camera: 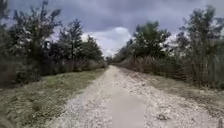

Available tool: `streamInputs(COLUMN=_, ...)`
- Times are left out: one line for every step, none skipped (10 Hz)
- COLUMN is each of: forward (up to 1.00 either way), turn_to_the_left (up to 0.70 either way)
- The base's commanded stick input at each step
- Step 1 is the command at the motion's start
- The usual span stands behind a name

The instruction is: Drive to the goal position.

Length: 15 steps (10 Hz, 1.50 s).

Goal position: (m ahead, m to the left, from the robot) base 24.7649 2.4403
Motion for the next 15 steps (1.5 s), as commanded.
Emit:
streamInputs(forward=0.5, turn_to_the_left=0.01)
streamInputs(forward=0.5, turn_to_the_left=0.01)
streamInputs(forward=0.5, turn_to_the_left=0.01)
streamInputs(forward=0.5, turn_to_the_left=0.01)
streamInputs(forward=0.5, turn_to_the_left=0.01)
streamInputs(forward=0.5, turn_to_the_left=0.01)
streamInputs(forward=0.5, turn_to_the_left=0.01)
streamInputs(forward=0.5, turn_to_the_left=0.01)
streamInputs(forward=0.5, turn_to_the_left=0.01)
streamInputs(forward=0.5, turn_to_the_left=0.01)
streamInputs(forward=0.5, turn_to_the_left=0.01)
streamInputs(forward=0.5, turn_to_the_left=0.01)
streamInputs(forward=0.5, turn_to_the_left=0.01)
streamInputs(forward=0.5, turn_to_the_left=0.01)
streamInputs(forward=0.5, turn_to_the_left=0.01)
